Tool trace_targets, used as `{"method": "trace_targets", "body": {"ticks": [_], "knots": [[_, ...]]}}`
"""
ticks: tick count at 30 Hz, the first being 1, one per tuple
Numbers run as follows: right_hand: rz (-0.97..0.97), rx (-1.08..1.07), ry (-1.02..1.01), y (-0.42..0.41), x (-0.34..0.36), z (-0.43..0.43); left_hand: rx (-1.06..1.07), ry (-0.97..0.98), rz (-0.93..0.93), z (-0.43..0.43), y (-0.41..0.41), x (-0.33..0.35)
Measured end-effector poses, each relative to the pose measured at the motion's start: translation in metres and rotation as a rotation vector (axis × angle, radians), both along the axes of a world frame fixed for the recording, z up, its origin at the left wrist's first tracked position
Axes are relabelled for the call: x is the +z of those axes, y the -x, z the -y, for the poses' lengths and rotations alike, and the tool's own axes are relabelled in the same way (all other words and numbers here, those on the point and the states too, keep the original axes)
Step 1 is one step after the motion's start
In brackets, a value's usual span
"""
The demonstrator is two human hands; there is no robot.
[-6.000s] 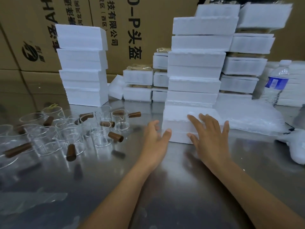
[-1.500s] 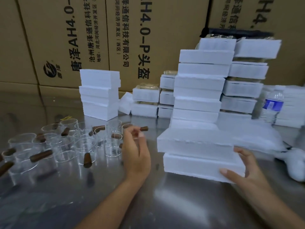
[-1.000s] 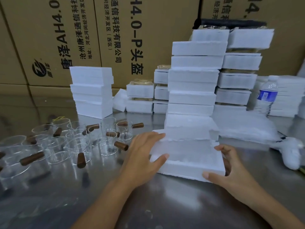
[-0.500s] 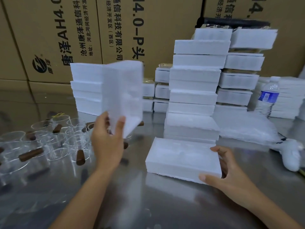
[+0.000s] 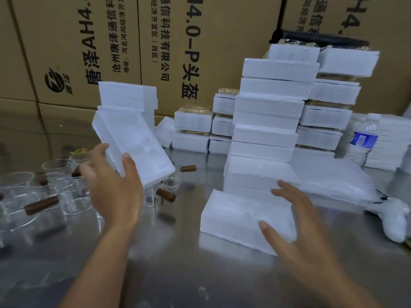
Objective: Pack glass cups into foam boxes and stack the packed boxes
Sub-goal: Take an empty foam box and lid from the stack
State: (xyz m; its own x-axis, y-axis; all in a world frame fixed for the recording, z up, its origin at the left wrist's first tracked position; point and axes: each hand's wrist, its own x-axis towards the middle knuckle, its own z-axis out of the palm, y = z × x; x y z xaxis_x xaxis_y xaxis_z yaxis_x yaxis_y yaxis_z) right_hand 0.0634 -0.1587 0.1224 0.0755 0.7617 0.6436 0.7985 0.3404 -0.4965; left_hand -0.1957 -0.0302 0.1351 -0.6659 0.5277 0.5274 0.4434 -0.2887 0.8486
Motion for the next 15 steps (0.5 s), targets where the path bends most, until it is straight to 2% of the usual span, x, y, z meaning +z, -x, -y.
{"method": "trace_targets", "body": {"ticks": [3,6,11,15], "knots": [[0.131,0.110,-0.073,0.050,0.020,-0.019,0.001,0.032,-0.063,-0.002,0.001,-0.002],[0.267,0.158,0.092,0.098,0.032,-0.054,-0.039,0.042,-0.031,-0.003,0.002,-0.003],[0.462,-0.001,0.424,0.141,0.025,-0.117,-0.097,0.083,0.113,-0.007,0.001,-0.003],[0.499,-0.009,0.475,0.149,0.012,-0.137,-0.141,0.098,0.173,-0.007,0.001,-0.002]]}}
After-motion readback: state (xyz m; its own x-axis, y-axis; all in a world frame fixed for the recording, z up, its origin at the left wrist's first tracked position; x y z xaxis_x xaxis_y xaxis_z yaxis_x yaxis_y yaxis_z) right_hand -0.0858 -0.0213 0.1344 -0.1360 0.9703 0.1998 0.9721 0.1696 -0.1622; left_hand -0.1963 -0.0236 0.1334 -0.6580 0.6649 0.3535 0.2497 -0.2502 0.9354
